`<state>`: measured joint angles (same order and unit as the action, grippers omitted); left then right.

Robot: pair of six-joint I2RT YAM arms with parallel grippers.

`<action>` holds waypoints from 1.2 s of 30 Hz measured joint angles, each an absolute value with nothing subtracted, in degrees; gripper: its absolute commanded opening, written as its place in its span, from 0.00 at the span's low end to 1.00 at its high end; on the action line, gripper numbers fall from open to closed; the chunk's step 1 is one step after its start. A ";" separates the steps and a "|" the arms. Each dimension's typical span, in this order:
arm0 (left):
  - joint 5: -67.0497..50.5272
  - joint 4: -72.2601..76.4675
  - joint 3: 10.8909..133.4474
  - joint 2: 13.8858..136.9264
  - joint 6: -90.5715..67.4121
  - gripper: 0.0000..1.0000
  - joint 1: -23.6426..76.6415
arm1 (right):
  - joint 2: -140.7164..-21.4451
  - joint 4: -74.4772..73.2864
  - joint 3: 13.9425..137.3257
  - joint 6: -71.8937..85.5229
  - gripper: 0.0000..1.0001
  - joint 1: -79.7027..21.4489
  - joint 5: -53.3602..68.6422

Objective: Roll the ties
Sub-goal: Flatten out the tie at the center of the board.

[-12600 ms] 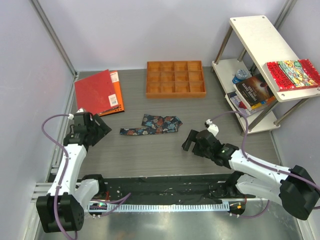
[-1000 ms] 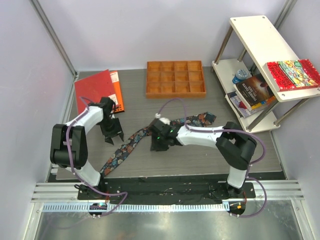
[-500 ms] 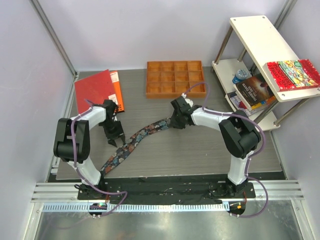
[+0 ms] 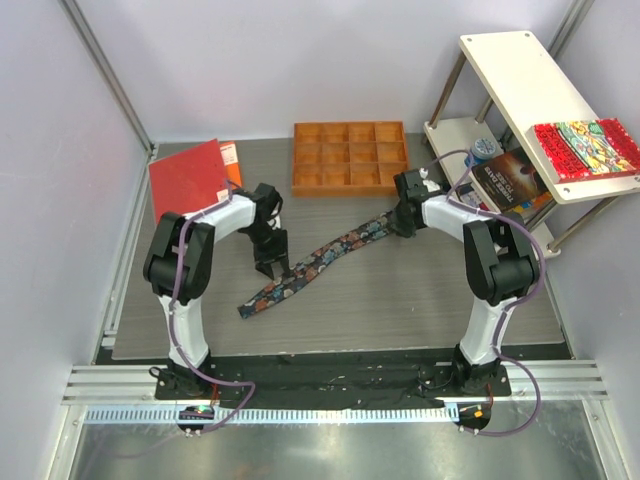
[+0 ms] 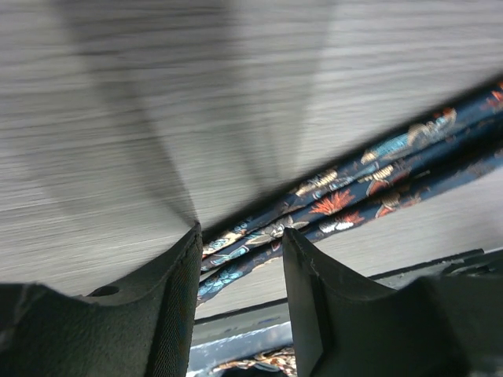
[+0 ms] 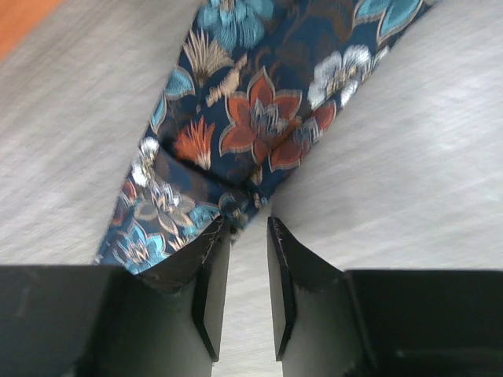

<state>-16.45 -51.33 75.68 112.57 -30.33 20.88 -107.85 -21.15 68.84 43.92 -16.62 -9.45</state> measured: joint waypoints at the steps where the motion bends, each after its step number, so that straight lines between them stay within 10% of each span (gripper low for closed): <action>1: -16.58 -51.03 75.77 112.57 -30.46 0.47 21.30 | -107.53 -21.96 68.75 43.48 0.33 -16.51 -9.80; 13: -12.73 -50.83 72.77 108.07 -30.39 0.42 19.31 | -86.00 -26.83 56.64 47.24 0.30 -40.53 -11.99; 36: -15.20 -46.74 67.53 106.85 -30.61 0.34 19.68 | -108.79 -11.57 66.37 49.60 0.13 -55.81 -11.25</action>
<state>-15.20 -46.74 67.53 106.85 -30.61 19.68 -108.79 -11.57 66.37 49.60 -55.81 -11.25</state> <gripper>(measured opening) 0.350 0.137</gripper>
